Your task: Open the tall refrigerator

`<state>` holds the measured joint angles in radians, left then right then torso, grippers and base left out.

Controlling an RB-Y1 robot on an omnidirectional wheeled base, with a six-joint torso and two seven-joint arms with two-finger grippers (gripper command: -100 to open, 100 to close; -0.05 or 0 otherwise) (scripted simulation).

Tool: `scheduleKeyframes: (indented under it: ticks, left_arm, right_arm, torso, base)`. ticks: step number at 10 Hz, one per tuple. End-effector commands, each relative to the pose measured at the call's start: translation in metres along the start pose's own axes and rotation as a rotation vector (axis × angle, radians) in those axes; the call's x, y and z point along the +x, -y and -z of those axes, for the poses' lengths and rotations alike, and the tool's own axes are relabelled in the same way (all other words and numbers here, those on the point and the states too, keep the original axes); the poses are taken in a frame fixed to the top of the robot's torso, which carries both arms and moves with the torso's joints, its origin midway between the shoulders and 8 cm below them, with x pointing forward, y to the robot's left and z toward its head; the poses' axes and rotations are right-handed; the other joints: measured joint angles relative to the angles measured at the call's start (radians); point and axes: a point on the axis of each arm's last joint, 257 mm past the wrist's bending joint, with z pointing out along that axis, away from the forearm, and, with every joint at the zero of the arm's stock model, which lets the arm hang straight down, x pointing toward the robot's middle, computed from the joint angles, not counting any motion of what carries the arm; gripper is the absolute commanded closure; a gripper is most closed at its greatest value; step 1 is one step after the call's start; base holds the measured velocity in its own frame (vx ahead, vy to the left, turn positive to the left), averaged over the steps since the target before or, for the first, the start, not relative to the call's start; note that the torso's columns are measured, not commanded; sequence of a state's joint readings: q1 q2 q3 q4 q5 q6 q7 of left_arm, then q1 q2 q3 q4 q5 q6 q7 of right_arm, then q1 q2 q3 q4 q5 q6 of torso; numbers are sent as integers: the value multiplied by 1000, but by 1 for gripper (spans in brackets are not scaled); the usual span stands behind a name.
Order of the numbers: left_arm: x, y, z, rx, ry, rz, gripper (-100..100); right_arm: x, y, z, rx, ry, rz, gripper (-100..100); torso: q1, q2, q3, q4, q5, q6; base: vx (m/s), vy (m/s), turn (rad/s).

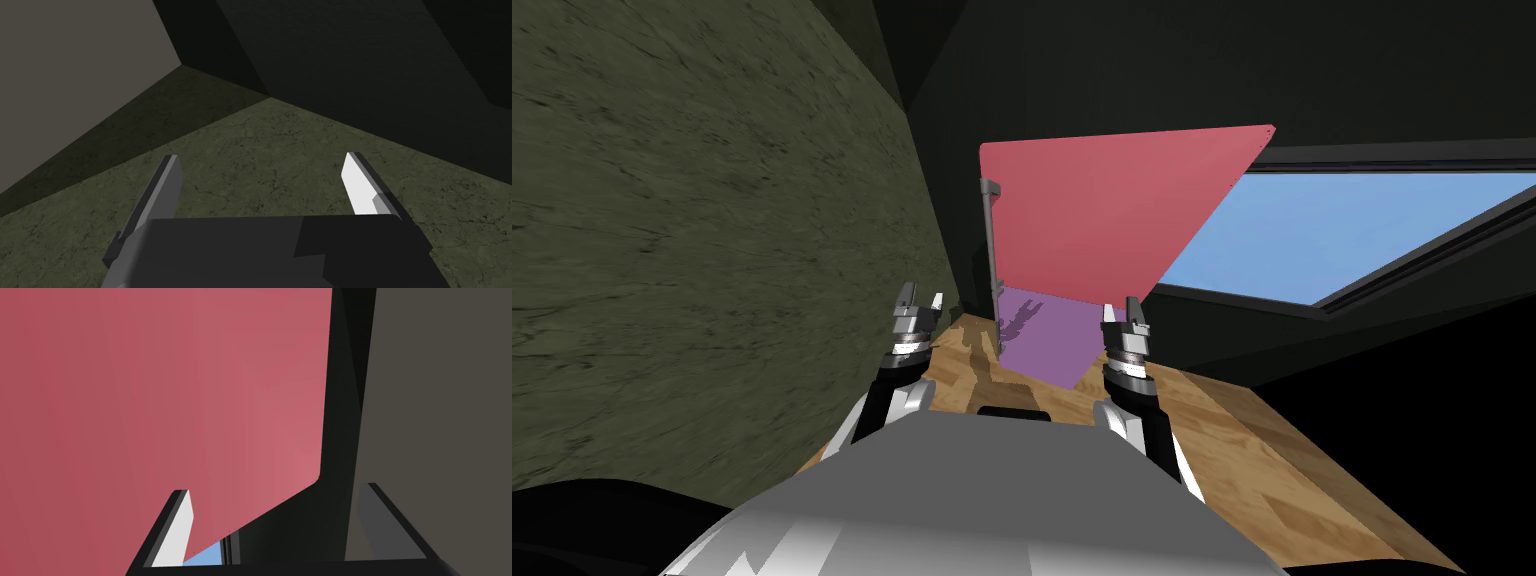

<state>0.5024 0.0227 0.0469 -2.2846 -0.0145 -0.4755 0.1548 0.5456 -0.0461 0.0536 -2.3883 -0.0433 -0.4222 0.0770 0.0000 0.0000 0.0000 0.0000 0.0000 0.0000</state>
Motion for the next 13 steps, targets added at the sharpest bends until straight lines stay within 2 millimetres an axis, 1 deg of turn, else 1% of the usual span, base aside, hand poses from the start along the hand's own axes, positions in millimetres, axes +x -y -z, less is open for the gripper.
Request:
scheduleKeyframes:
  ticks: [1,3,9,10,11,13]
  left_arm:
    - [0,0,0,0,0,0,0]
    - [0,0,0,0,0,0,0]
    - [0,0,0,0,0,0,0]
    - [0,0,0,0,0,0,0]
    - [0,0,0,0,0,0,0]
    - [0,0,0,0,0,0,0]
  right_arm:
    - [0,0,0,0,0,0,0]
    - [0,0,0,0,0,0,0]
    - [0,0,0,0,0,0,0]
    - [10,6,-2,6,-44,23,-100]
    - [15,10,-3,9,-66,36,-100]
    - [28,20,-6,16,-117,70,-100]
  torso:
    - [0,40,-82,41,0,0]
    - [0,175,-351,176,0,0]
    - [0,618,-1234,617,0,0]
    - [0,691,-1382,691,0,0]
    - [2,725,-1451,724,0,0]
    - [4,737,-1475,737,1,0]
  base:
    - [0,0,0]
    - [0,0,0]
    - [0,0,0]
    - [1,32,-20]
    - [5,97,-24]
    - [-5,122,-32]
